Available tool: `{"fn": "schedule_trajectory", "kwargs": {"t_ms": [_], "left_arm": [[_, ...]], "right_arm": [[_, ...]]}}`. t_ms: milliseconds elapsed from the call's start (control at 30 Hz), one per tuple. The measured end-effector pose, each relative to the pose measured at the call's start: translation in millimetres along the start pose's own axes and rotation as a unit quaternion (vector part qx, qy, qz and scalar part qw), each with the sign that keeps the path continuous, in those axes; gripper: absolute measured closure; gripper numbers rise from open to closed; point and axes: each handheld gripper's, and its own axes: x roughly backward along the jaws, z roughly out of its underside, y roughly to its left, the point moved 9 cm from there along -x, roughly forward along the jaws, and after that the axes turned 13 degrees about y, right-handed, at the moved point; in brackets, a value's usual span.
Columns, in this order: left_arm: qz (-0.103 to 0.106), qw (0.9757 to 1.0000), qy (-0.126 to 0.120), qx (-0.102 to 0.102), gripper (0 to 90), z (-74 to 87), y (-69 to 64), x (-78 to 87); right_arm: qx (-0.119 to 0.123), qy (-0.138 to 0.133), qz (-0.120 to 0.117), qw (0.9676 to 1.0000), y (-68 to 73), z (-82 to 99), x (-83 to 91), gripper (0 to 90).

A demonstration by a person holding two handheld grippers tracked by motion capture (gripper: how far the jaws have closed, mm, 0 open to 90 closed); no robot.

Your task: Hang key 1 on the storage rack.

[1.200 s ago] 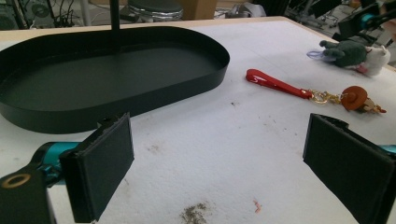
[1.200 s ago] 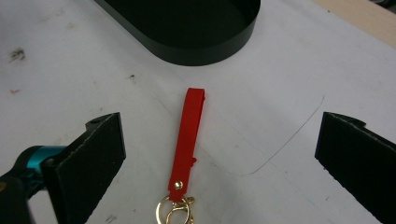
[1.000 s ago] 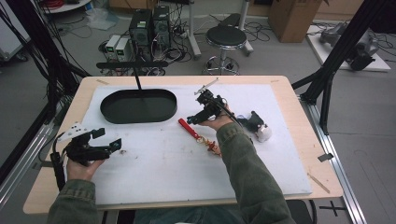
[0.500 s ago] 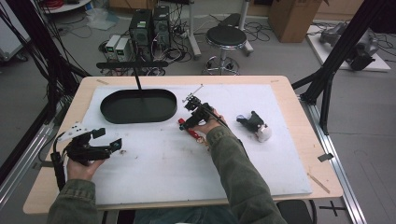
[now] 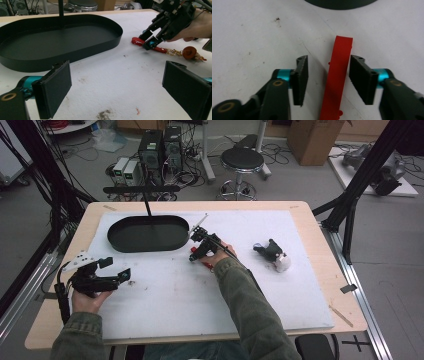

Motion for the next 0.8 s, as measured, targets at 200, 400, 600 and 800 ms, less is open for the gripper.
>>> {"fn": "schedule_trajectory", "kwargs": {"t_ms": [200, 400, 600, 800], "left_arm": [[0.0, 1.0, 0.0, -0.001, 8.9, 0.0, 0.2, 0.0], [-0.001, 1.0, 0.0, -0.003, 8.9, 0.0, 1.0, 0.2], [-0.008, 0.9999, -0.012, -0.004, 9.5, -2.3, 1.3, 3.0], [-0.004, 1.0, -0.002, -0.009, 9.5, -0.7, -1.4, -0.2]], "right_arm": [[-0.031, 0.009, 0.016, 0.9993, -4.1, 0.5, 0.5, 74.8], [-0.047, -0.006, -0.012, 0.9988, -4.3, 2.7, 14.8, 75.4], [-0.097, -0.075, -0.051, 0.9912, -11.5, 1.7, 53.0, 75.3], [-0.128, -0.126, -0.08, 0.9805, -18.7, 6.4, 97.1, 75.4]]}}
